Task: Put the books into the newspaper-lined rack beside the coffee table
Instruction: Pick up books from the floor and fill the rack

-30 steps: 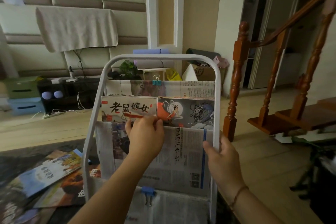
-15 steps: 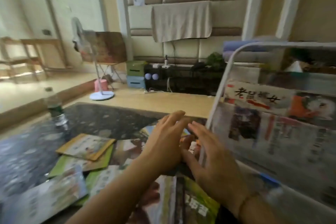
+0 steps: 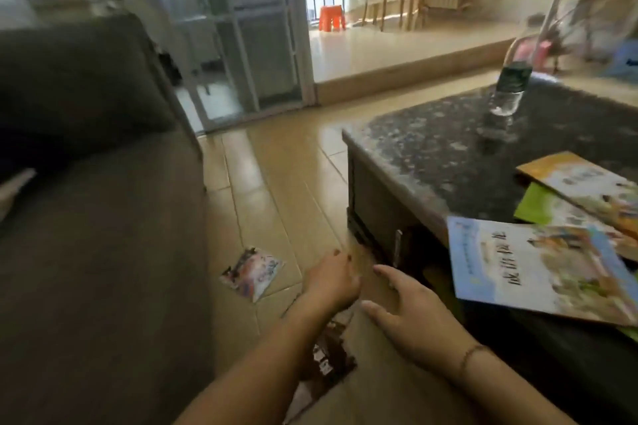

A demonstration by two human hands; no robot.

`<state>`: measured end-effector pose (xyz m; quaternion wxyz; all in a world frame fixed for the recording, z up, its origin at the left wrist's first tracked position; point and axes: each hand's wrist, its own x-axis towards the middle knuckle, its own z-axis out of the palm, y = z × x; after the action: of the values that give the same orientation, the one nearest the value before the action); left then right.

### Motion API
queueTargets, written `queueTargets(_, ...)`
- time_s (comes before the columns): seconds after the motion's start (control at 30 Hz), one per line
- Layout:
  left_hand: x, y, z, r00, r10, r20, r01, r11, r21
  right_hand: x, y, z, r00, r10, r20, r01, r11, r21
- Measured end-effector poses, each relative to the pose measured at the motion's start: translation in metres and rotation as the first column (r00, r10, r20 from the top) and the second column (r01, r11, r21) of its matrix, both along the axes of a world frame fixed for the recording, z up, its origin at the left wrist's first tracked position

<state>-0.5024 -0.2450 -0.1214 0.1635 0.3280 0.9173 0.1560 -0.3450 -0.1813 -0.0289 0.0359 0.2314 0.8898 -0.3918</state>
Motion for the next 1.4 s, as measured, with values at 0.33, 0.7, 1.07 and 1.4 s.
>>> queueTargets(0.33, -0.139, -0.085, -0.195, 0.950, 0.253, 0.182, -0.145, 0.876, -0.461, -0.115, -0.018, -0.145, 0.948, 0.040, 0.316, -0.014, 0.996, -0.084)
queueTargets(0.7, -0.203, -0.120, -0.291, 0.955, 0.288, 0.066, -0.241, 0.889, -0.390, -0.094, -0.011, -0.233, 0.838, -0.040, 0.544, 0.031, 0.999, 0.025)
queueTargets(1.07, -0.212, -0.106, -0.289, 0.973, 0.109, -0.202, -0.183, 0.902, -0.391, -0.081, -0.007, -0.249, 0.840, -0.061, 0.539, 0.031, 0.997, 0.065)
queueTargets(1.4, -0.199, -0.091, -0.284, 0.957, -0.115, -0.267, -0.034, 0.868, -0.495, -0.074, -0.008, -0.245, 0.825, -0.002, 0.565, 0.008, 1.000, -0.008)
